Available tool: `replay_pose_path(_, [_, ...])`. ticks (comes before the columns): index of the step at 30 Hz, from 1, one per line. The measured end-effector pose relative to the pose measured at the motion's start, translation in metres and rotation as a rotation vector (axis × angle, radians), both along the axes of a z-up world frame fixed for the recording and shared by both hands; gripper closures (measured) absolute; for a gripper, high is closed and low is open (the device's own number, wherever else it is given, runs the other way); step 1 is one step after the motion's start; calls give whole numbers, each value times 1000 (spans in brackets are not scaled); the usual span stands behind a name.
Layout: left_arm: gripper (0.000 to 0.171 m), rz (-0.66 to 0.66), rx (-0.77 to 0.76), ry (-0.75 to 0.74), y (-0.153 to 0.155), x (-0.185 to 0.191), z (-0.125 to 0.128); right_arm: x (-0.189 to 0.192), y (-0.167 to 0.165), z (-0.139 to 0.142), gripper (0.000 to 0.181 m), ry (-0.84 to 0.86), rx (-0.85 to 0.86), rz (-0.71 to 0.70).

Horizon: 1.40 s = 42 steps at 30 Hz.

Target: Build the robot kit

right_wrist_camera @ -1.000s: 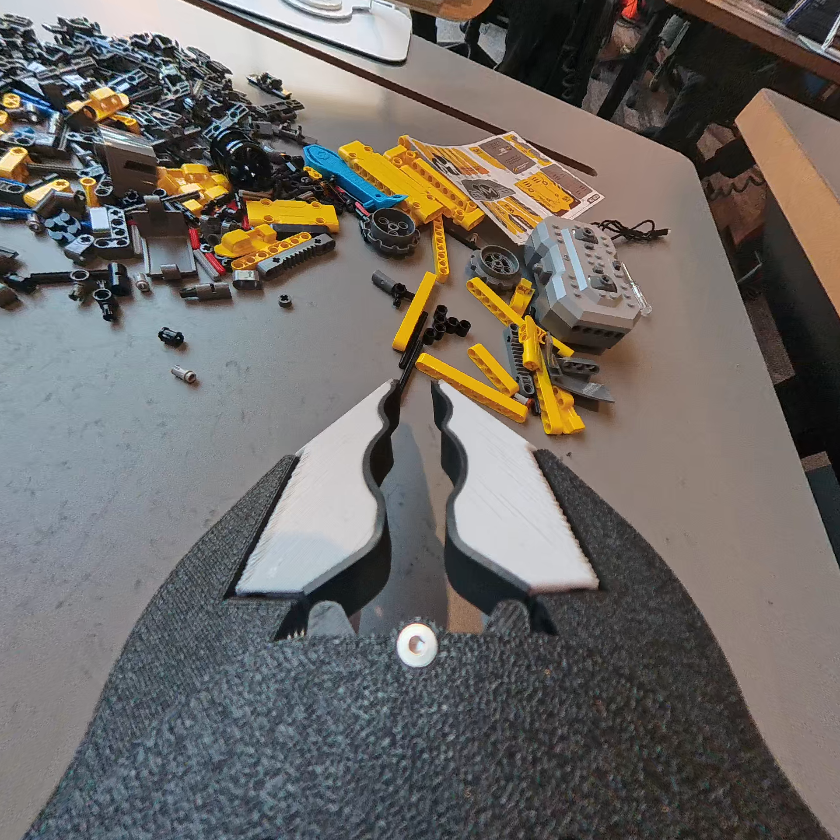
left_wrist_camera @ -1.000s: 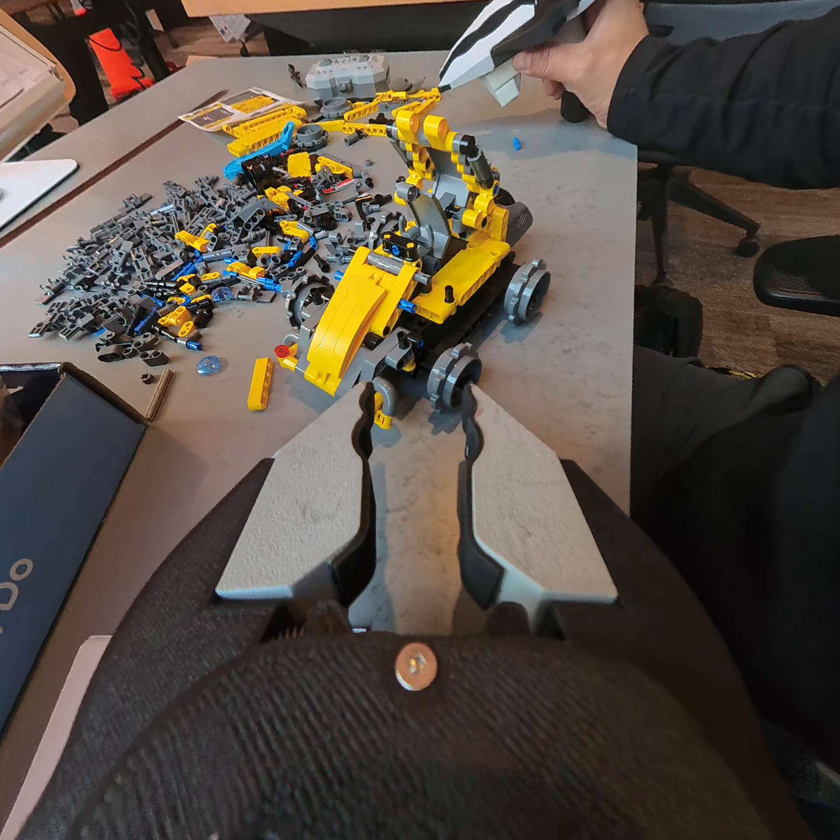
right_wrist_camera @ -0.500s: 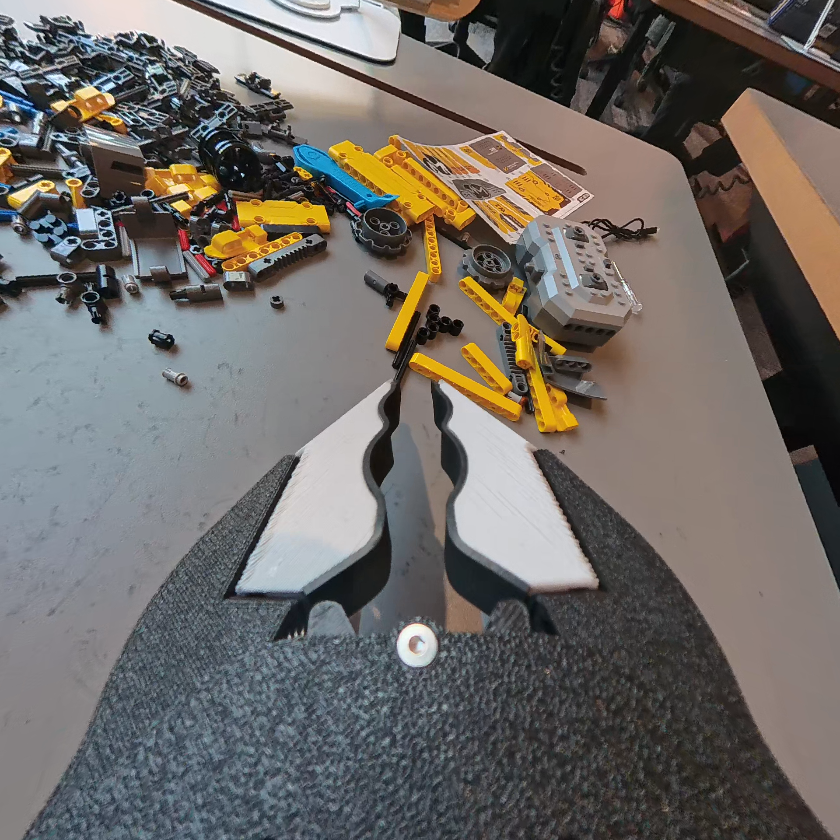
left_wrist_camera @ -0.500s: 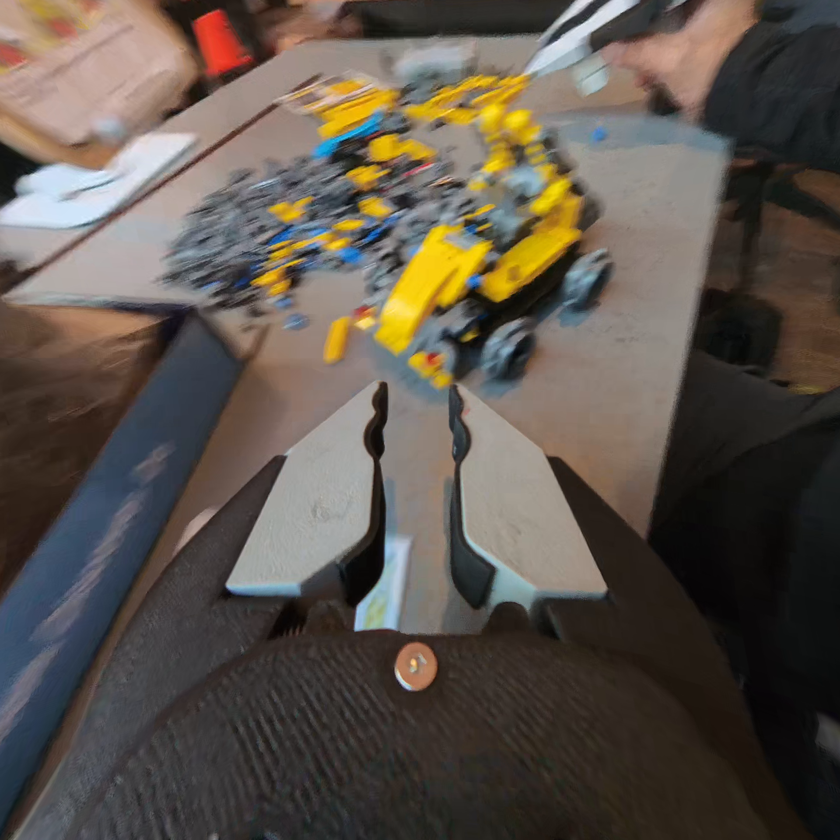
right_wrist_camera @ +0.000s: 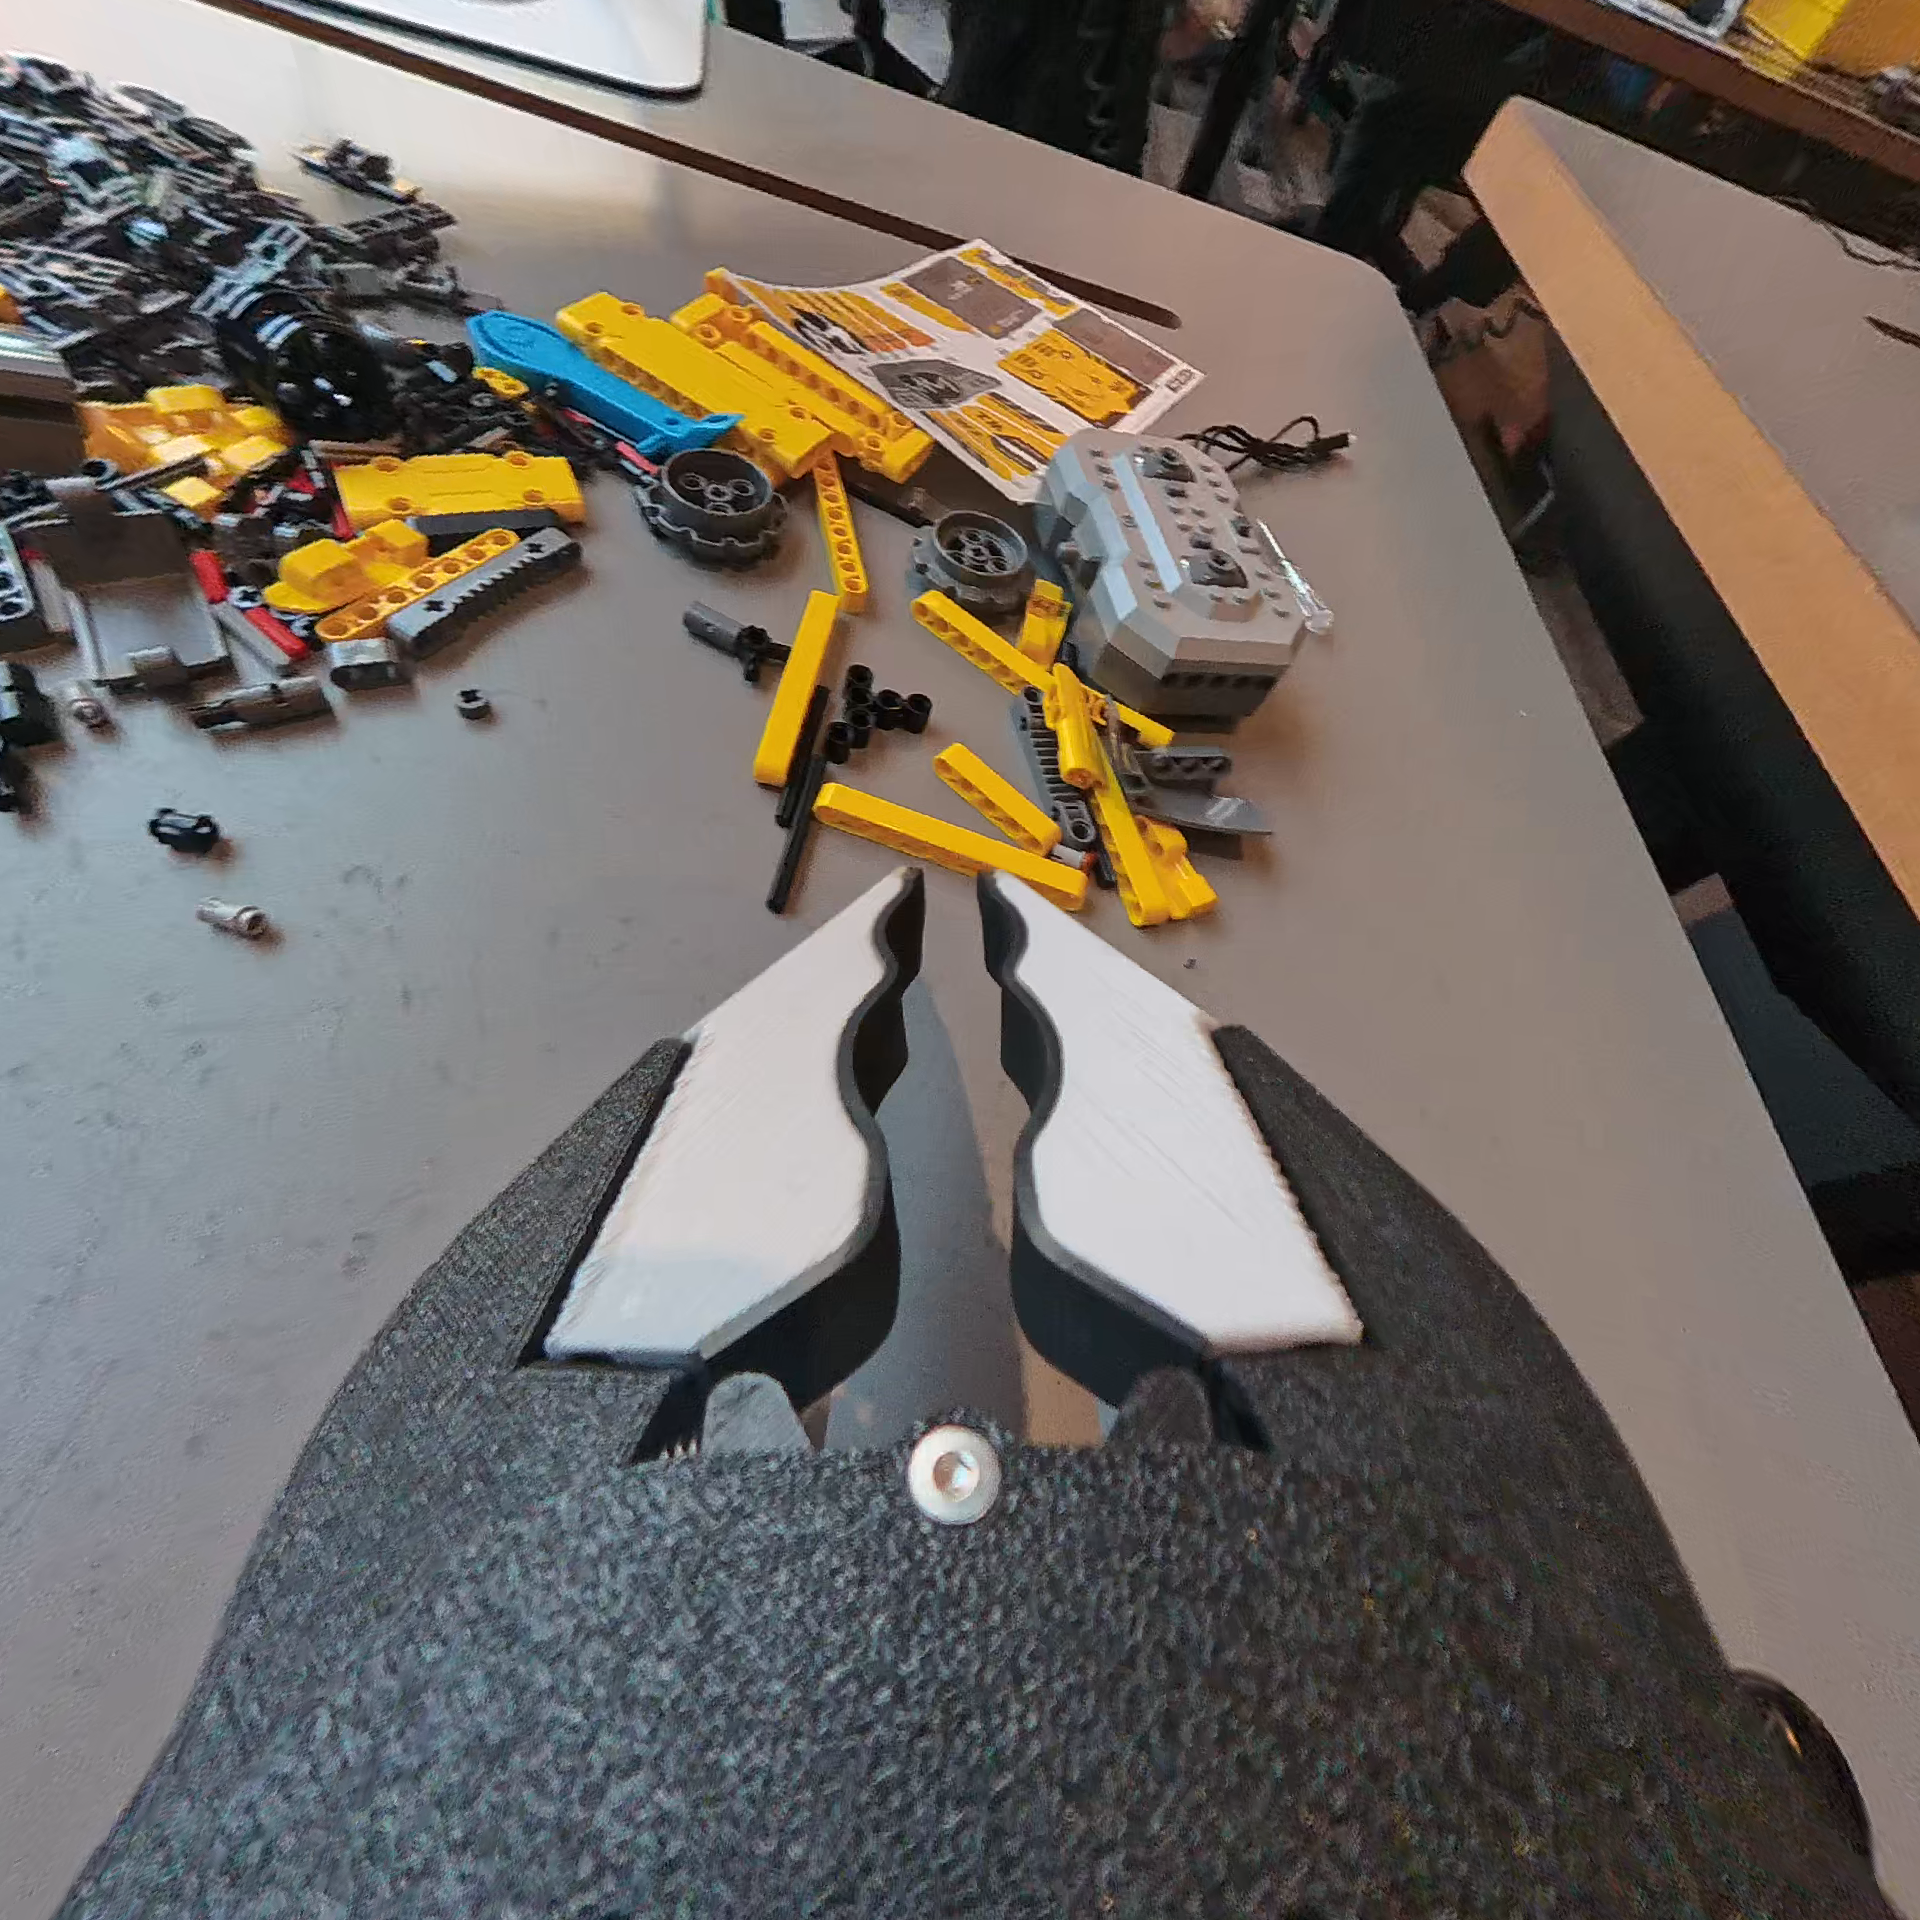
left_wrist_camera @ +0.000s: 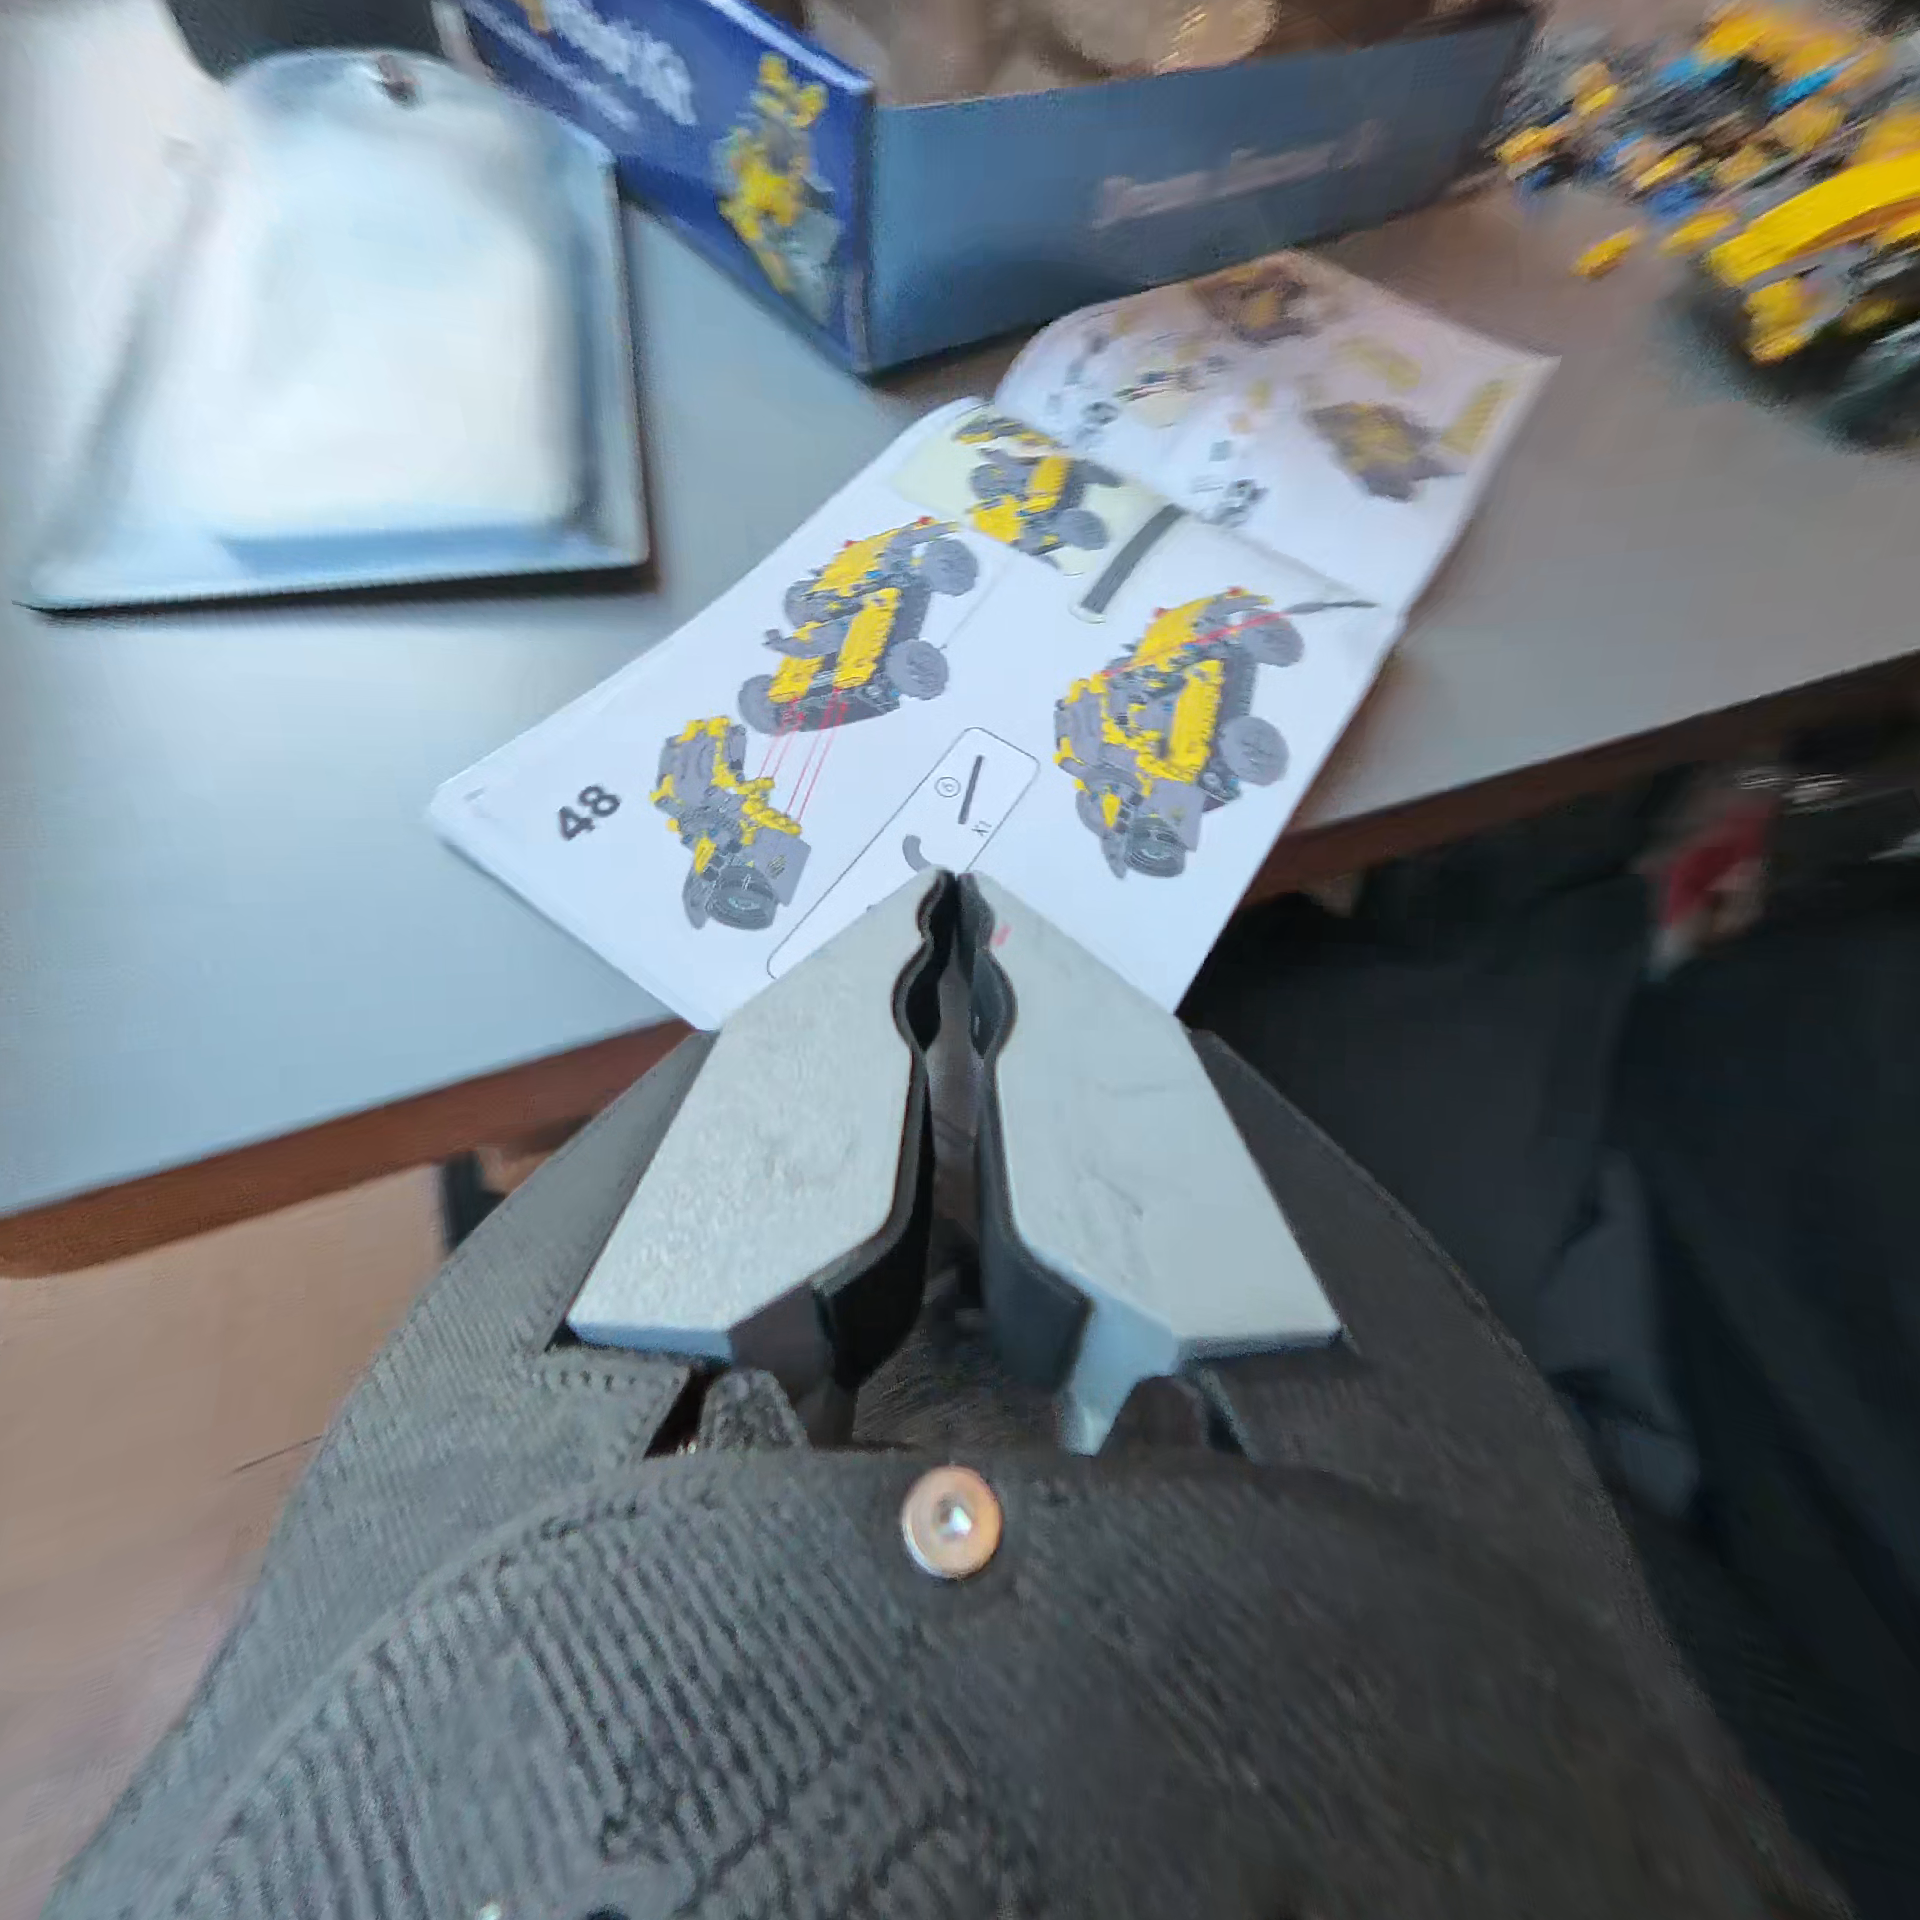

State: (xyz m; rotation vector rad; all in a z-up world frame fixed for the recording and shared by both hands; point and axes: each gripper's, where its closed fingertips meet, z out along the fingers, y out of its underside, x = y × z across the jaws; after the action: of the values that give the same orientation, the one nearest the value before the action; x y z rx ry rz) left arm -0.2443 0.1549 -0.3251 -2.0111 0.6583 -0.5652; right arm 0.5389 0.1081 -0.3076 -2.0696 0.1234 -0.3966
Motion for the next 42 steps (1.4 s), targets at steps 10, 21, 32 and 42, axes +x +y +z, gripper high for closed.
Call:
replay_pose_path(10, [144,53,299,-283,-23,-32,29,33,-16,-7,165,-79,-74,-278])
replay_pose_path(21, [128,19,211,-375,-18,-34,7,42,-22,-6,160,-21,-46,-335])
replay_pose_path(32, [127,15,191,-374,-19,-41,0,42,-21,-7,160,-29,-55,-335])
replay_pose_path(42, [127,6,190,-375,-21,-39,-1,41,-21,-7,160,-26,-55,-333])
